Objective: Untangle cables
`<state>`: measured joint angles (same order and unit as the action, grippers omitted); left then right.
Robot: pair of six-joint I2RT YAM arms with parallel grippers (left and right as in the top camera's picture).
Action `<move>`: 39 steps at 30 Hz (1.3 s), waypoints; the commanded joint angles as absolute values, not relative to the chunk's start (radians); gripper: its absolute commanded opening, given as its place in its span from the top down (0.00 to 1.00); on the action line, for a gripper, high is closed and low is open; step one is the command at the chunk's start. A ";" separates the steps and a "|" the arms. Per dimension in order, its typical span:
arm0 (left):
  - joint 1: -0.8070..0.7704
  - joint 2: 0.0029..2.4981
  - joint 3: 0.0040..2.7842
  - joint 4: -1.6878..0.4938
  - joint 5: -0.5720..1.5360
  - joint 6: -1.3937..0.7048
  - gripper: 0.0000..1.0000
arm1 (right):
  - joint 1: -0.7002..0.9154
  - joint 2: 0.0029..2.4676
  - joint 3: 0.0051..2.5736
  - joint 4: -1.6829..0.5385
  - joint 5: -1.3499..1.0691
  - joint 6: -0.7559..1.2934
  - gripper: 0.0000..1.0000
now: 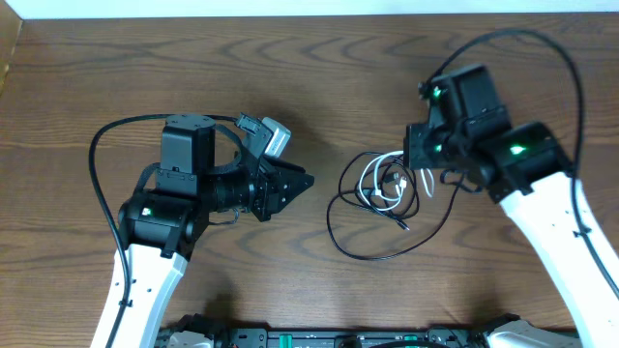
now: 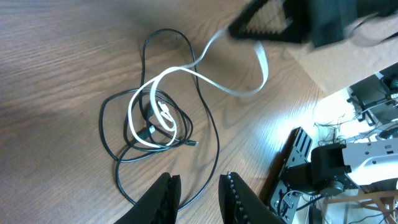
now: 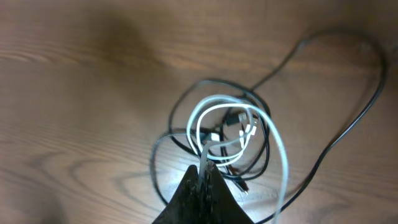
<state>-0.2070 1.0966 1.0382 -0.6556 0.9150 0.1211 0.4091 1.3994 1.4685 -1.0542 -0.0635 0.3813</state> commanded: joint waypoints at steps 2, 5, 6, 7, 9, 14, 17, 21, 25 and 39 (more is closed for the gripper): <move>-0.209 1.089 1.031 -0.658 0.923 0.147 0.74 | 0.393 1.385 1.632 -1.118 -0.027 0.349 0.99; -0.209 1.089 1.031 -0.658 0.923 0.150 0.74 | 0.387 1.385 1.750 -1.189 0.025 0.350 0.99; -0.209 1.089 1.031 -0.658 0.923 0.150 0.74 | 0.387 1.385 1.795 -1.217 0.046 0.350 0.99; -0.209 1.089 1.031 -0.657 0.923 0.150 0.74 | 0.387 1.385 1.829 -1.237 0.065 0.350 0.99; -0.209 1.089 1.031 -0.657 0.923 0.152 0.74 | 0.385 1.385 1.908 -1.283 0.110 0.350 0.99; -0.209 1.089 1.031 -0.657 0.923 0.164 0.74 | 0.383 1.385 2.112 -1.397 0.168 0.350 0.99; -0.209 1.090 1.031 -0.654 0.923 0.164 0.74 | 0.383 1.385 2.235 -1.451 0.174 0.350 0.99; -0.209 1.090 1.031 -0.649 0.923 0.164 0.74 | 0.383 1.385 2.337 -1.502 0.174 0.350 0.99; -0.209 1.090 1.031 -0.646 0.923 0.164 0.74 | 0.383 1.391 2.345 -1.576 0.174 0.349 0.99; -0.209 1.090 1.031 -0.659 0.923 0.160 0.74 | 0.385 1.610 2.120 -1.655 0.142 0.351 0.59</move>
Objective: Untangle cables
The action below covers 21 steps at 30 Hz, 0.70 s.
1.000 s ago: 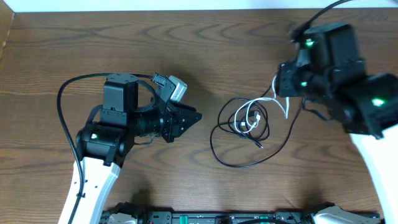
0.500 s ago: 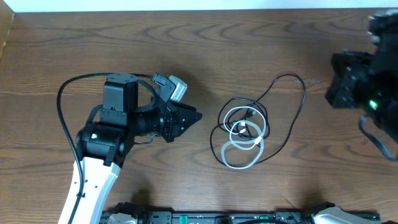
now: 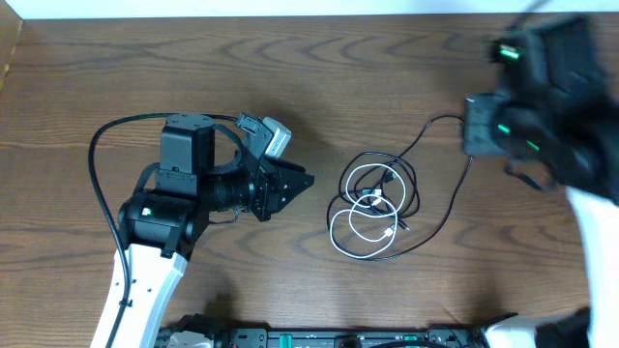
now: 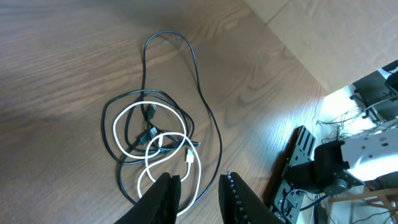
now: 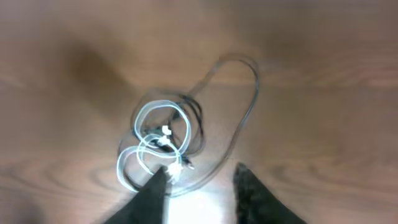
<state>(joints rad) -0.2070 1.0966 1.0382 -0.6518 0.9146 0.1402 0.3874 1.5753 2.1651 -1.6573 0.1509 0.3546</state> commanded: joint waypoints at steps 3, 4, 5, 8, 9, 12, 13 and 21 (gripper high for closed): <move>-0.209 1.090 1.031 -0.667 0.923 0.161 0.74 | 0.385 1.645 2.040 -1.622 0.117 0.357 0.52; -0.209 1.090 1.031 -0.670 0.923 0.160 0.74 | 0.385 1.652 2.004 -1.601 0.109 0.368 0.52; -0.209 1.090 1.031 -0.673 0.922 0.161 0.74 | 0.385 1.655 1.976 -1.583 0.108 0.378 0.51; -0.209 1.090 1.031 -0.690 0.901 0.160 0.74 | 0.394 1.655 1.848 -1.501 0.095 0.412 0.51; -0.209 1.090 1.031 -0.699 0.891 0.160 0.74 | 0.399 1.655 1.803 -1.474 0.078 0.411 0.51; -0.209 1.090 1.031 -0.726 0.874 0.161 0.74 | 0.410 1.654 1.660 -1.392 0.029 0.411 0.52; -0.209 1.090 1.031 -0.729 0.874 0.161 0.74 | 0.414 1.654 1.612 -1.362 0.014 0.411 0.53; -0.209 1.090 1.031 -0.724 0.874 0.162 0.74 | 0.464 1.654 1.309 -1.106 -0.097 0.410 0.52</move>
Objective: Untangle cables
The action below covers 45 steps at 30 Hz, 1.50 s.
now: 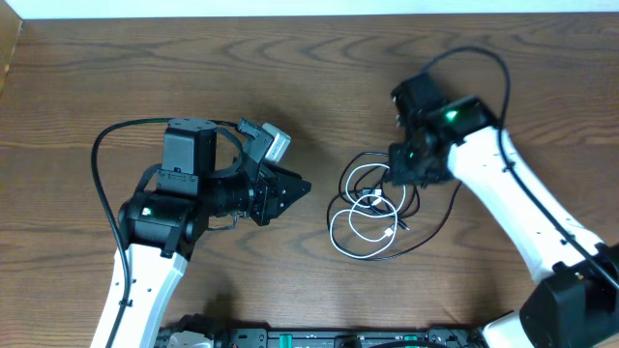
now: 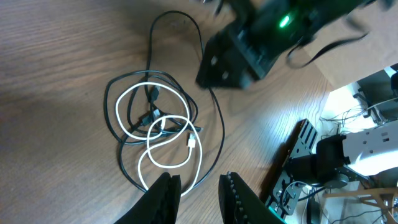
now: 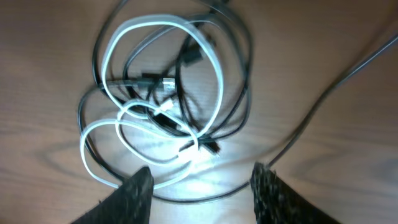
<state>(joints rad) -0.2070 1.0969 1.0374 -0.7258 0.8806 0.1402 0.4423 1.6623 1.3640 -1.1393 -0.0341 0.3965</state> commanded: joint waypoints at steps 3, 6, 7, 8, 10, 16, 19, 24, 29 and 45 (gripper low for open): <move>-0.209 1.090 1.031 -0.724 0.874 0.162 0.74 | 0.478 1.654 1.240 -1.060 -0.126 0.385 0.51; -0.209 1.090 1.031 -0.725 0.875 0.161 0.74 | 0.484 1.654 1.172 -1.017 -0.144 0.331 0.50; -0.209 1.090 1.031 -0.724 0.875 0.161 0.74 | 0.484 1.654 1.152 -1.005 -0.142 0.326 0.50; -0.209 1.090 1.031 -0.724 0.875 0.161 0.74 | 0.484 1.655 1.132 -0.993 -0.142 0.326 0.50; -0.209 1.090 1.031 -0.724 0.875 0.161 0.74 | 0.484 1.655 1.093 -0.963 -0.142 0.328 0.49; -0.209 1.090 1.031 -0.723 0.875 0.161 0.74 | 0.484 1.655 1.016 -0.852 -0.146 0.336 0.49; -0.209 1.090 1.031 -0.722 0.875 0.161 0.74 | 0.484 1.655 1.003 -0.820 -0.139 0.336 0.45; -0.209 1.090 1.031 -0.720 0.913 0.161 0.74 | 0.483 1.655 0.983 -0.757 -0.122 0.348 0.43; -0.209 1.089 1.031 -0.721 0.913 0.161 0.74 | 0.482 1.656 0.966 -0.701 -0.096 0.386 0.42; -0.209 1.089 1.031 -0.721 0.912 0.164 0.74 | 0.482 1.736 0.959 -0.668 -0.059 0.427 0.43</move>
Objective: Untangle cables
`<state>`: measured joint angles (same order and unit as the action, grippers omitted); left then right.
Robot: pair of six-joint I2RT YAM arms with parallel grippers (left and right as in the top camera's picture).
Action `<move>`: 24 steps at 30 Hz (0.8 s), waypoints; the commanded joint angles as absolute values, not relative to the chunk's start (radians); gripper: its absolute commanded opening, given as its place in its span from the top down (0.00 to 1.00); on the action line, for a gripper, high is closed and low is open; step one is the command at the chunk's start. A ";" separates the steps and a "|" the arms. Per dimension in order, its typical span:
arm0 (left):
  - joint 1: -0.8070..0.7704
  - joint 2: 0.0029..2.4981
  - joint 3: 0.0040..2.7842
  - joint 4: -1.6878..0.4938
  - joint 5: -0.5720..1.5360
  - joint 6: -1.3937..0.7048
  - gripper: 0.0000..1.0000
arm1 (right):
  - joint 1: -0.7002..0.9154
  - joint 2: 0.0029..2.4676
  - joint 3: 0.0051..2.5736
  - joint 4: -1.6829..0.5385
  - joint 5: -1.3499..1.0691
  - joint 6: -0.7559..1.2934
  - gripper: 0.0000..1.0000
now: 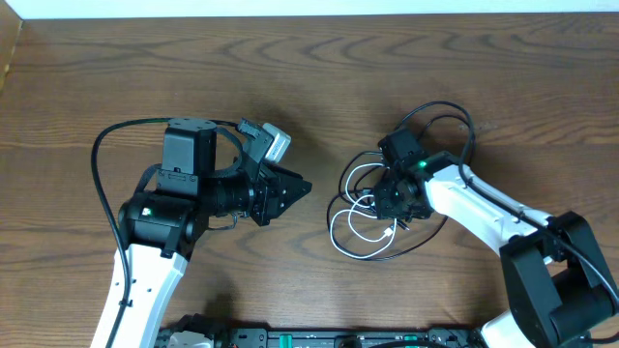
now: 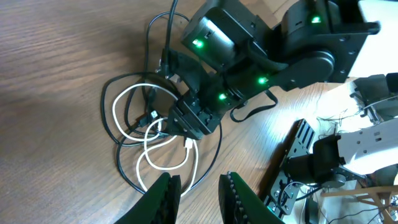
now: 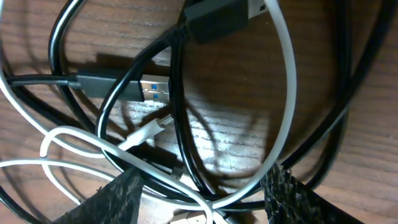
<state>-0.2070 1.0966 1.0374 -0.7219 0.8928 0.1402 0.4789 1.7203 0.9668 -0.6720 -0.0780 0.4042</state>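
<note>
A tangle of a white cable and a black cable lies on the wooden table, right of centre. My right gripper is down on the tangle and open. In the right wrist view its fingers straddle crossing strands of the white cable and black cable, near a silver USB plug. My left gripper hovers open to the left of the pile, holding nothing. The left wrist view shows the gripper above the white loop.
The wooden table stretches all round the pile. A thick black robot cable arches over the right arm beside the tangle. Another loops off the left arm. A rack with equipment stands past the table's near edge.
My right gripper was open above the tangle and is now lower, right on it, with strands between its open fingers. The left arm and the cables lie as before.
At first my right gripper was shut on the white cable, holding a loop of it above the pile. Then it was open, far off to the right, with the white cable lying on the tangle. After that it was back over the pile, and now sits on it.
</note>
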 commanded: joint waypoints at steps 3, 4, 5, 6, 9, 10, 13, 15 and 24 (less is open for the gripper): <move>-0.209 1.089 1.031 -0.720 0.912 0.165 0.74 | 0.482 1.740 0.959 -0.667 -0.057 0.433 0.57; -0.209 1.089 1.031 -0.721 0.912 0.165 0.74 | 0.482 1.740 0.959 -0.665 -0.056 0.434 0.67; -0.209 1.089 1.031 -0.721 0.912 0.165 0.74 | 0.482 1.740 0.959 -0.661 -0.054 0.434 0.80; -0.209 1.089 1.031 -0.721 0.912 0.165 0.74 | 0.482 1.740 0.959 -0.656 -0.054 0.434 0.94; -0.209 1.089 1.031 -0.721 0.912 0.165 0.74 | 0.482 1.740 0.959 -0.642 -0.055 0.445 0.99; -0.209 1.089 1.031 -0.721 0.912 0.165 0.74 | 0.482 1.739 0.960 -0.643 -0.056 0.451 0.99; -0.209 1.089 1.031 -0.721 0.912 0.165 0.74 | 0.480 1.729 0.965 -0.648 -0.059 0.456 0.99; -0.209 1.089 1.031 -0.721 0.904 0.165 0.74 | 0.476 1.707 0.976 -0.665 -0.060 0.456 0.99; -0.209 1.090 1.031 -0.722 0.884 0.176 0.74 | 0.458 1.458 1.174 -0.845 -0.074 0.429 0.99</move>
